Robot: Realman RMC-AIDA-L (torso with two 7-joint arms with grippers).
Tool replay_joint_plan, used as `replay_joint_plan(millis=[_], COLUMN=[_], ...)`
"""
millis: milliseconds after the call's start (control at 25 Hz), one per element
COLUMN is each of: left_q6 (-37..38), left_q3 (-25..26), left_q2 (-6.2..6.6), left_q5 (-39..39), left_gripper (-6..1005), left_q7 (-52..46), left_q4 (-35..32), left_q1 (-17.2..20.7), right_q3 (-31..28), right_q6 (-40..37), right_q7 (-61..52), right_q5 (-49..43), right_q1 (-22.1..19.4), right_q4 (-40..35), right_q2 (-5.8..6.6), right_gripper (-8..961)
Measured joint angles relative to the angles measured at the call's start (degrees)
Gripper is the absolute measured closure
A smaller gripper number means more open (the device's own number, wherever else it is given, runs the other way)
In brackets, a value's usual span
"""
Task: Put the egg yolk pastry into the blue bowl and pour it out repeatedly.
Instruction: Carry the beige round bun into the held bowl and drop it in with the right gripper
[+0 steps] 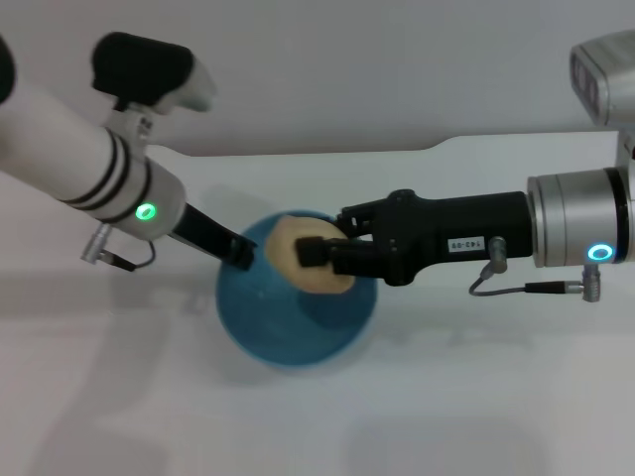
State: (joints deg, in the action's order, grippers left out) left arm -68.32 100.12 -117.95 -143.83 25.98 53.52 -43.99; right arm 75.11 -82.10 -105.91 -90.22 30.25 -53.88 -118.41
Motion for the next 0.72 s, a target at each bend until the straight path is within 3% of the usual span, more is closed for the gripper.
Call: replay_joint_plan(millis=[240,640,720], left_q6=[-2.28,-3.9,-4.05], left_q3=[-5.85,-6.87,-6.95], left_q2=[-0.35,-0.3,-0.28], left_q5=[1.06,2.23,2.24], left_gripper=[985,986,986], left_q7=[-3.97,-4.73,-4.74], left_q4=[4.81,7.59,7.65], left_q1=[0.2,0.05,-0.11], right_q3=[-0.45,-1.67,-2.17], right_q6=[2.73,4.8,4.47], right_q7=[-0.39,-5.4,-7.25], right_q5=[-3.71,-11.06,-13.54], right_q1=[-0.09,-0.35,0.18], right_q4=[2.01,2.49,2.15], right_q2=[0.02,-0.03,0.12], right_gripper=[745,778,730])
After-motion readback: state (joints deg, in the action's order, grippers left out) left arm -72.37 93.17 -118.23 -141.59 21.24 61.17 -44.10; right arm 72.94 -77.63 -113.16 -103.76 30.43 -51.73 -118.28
